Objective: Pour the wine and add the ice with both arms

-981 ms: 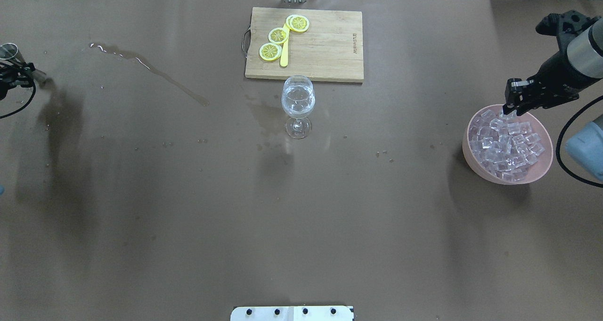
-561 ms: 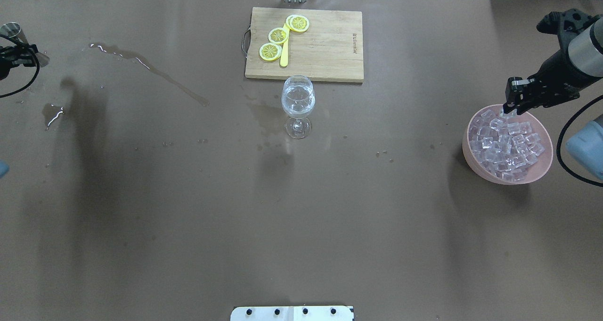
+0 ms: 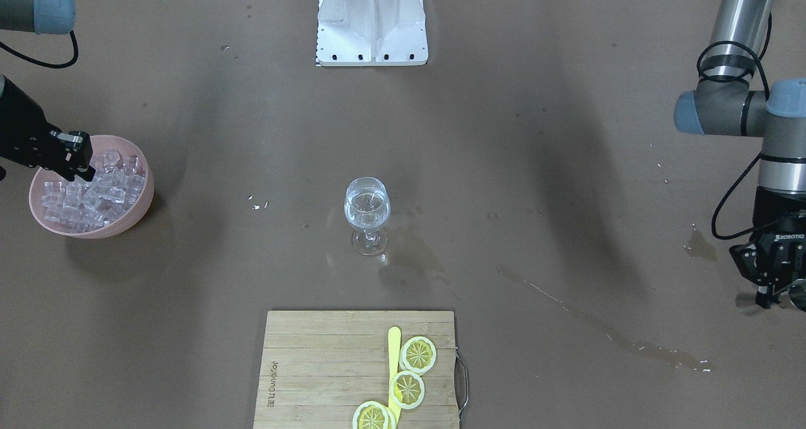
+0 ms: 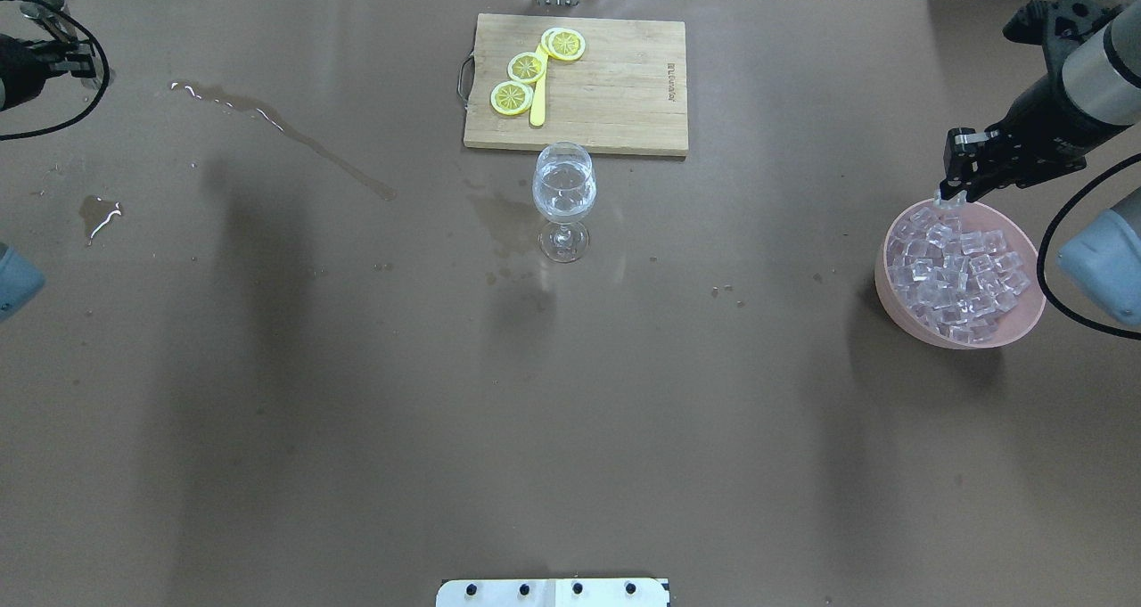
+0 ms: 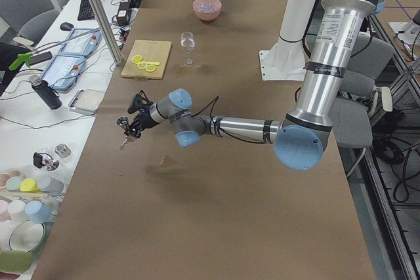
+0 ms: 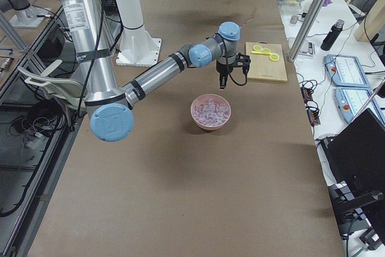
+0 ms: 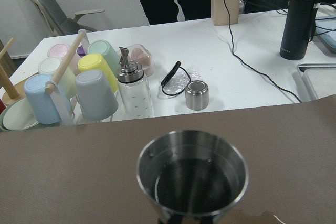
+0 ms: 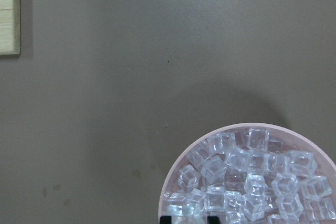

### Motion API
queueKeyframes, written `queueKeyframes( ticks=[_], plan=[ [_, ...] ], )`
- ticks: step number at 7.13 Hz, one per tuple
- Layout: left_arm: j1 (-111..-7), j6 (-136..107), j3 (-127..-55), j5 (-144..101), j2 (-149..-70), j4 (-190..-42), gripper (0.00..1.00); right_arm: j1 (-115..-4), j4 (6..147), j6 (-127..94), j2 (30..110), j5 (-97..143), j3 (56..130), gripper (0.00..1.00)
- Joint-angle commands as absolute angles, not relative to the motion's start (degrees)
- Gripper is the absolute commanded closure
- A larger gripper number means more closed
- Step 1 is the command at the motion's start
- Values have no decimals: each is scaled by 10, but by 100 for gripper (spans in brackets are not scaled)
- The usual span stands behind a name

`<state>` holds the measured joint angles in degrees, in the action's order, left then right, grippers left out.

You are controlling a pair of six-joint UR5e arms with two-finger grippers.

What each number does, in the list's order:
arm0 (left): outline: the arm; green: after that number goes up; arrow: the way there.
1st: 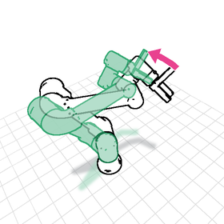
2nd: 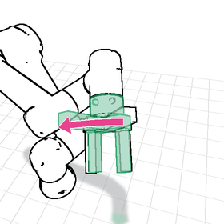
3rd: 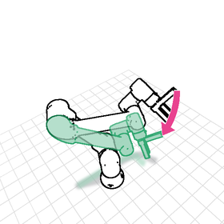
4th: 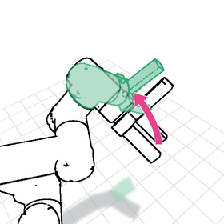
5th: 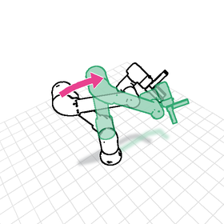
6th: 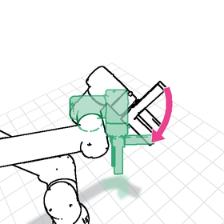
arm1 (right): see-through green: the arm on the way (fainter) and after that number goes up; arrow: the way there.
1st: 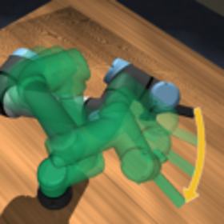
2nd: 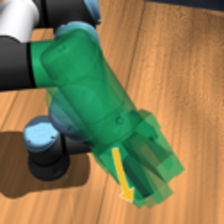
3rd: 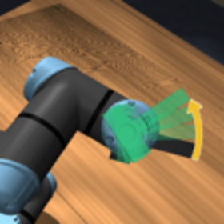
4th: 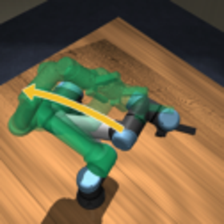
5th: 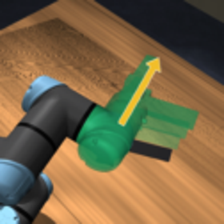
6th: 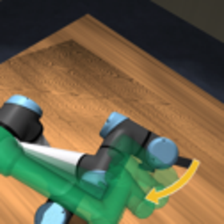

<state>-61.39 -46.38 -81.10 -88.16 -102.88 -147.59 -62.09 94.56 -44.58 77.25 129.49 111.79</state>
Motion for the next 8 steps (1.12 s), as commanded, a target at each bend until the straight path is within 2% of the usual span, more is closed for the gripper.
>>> queueKeyframes(
  ticks=[1,2,3,4,5,8],
  plan=[
    [-613,-464,-959,-882,-1028,-1315,100,-613,947,-470,759,1292,1120,75],
    [-608,-463,-1011,-880,-1036,-1252,100,-611,947,-475,759,1292,1121,76],
    [-601,-454,-1028,-879,-1068,-1214,100,-610,947,-475,759,1292,1121,77],
    [-579,-434,-1030,-869,-1102,-1171,100,-610,947,-475,759,1292,1121,81],
    [-553,-412,-1029,-834,-1132,-1133,100,-610,947,-475,759,1292,1121,82],
    [-429,-406,-1039,-707,-1157,-1115,100,-611,947,-475,759,1293,1121,84]
  ],
)
